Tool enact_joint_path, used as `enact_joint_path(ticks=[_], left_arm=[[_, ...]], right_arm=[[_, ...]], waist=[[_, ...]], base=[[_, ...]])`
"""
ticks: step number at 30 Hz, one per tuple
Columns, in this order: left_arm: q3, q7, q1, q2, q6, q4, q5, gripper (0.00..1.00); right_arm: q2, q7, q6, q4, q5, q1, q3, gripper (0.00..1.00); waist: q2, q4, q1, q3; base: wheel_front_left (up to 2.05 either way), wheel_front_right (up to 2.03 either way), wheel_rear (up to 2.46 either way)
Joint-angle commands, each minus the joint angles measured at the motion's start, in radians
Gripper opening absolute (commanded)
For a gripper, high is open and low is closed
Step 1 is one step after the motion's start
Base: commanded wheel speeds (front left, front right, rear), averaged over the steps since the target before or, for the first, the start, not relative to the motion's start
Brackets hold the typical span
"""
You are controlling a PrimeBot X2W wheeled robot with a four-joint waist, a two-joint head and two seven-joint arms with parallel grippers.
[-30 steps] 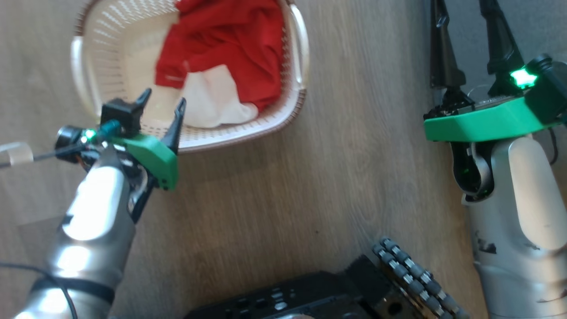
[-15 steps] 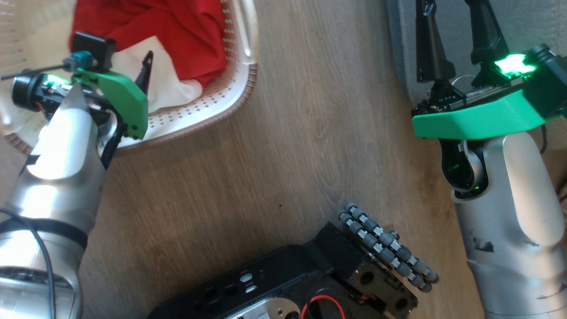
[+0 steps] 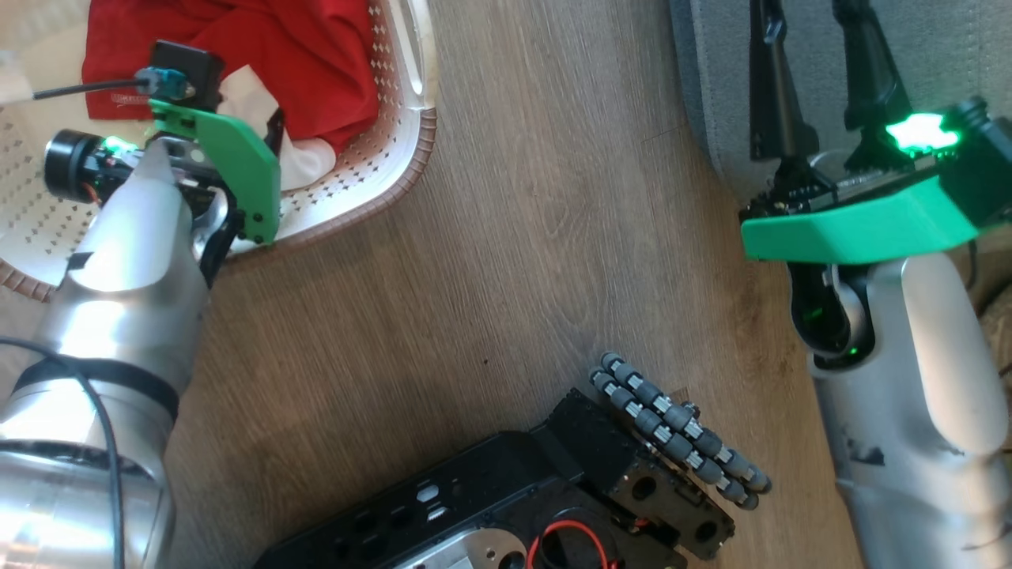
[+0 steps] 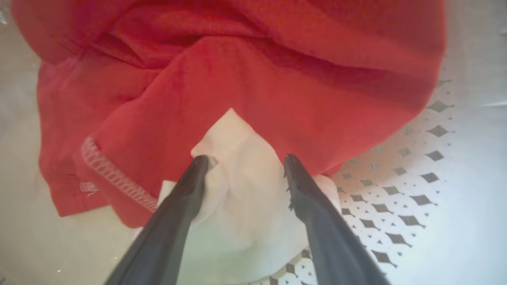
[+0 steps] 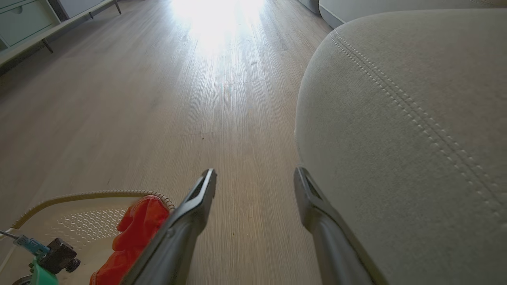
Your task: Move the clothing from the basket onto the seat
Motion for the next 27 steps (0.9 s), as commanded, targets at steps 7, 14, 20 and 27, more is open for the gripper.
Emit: enact_joint_path(ticks=[7,14,20,27], left_arm=[[-0.041,0.041,-0.011,-0.003,0.015,0.044,0.028,1.0],[-0.082,0.044,-0.035,0.007,0.037,0.063,0.06,1.0],[-0.092,-0.003,-0.056,0.008,0.026,0.066,0.054,0.0],[-0.079,-0.089,-0.067,0.022,0.017,0.063,0.025,0.0]], right_arm=[[0.002,-0.006,0.0,-0.041,0.01,0.096,-0.008,1.0],[0.002,-0.006,0.0,-0.047,0.013,0.114,-0.014,1.0],[0.002,-0.006,0.0,-0.043,0.016,0.098,-0.01,1.0],[0.002,-0.006,0.0,-0.03,0.008,0.038,0.004,1.0]], waist=[[0.0,-0.003,0.0,0.005],[0.0,-0.002,0.0,0.01],[0.0,0.003,0.0,0.011],[0.0,0.005,0.0,-0.02]], base=[[0.0,0.0,0.0],[0.0,0.0,0.0],[0.0,0.0,0.0],[0.0,0.0,0.0]])
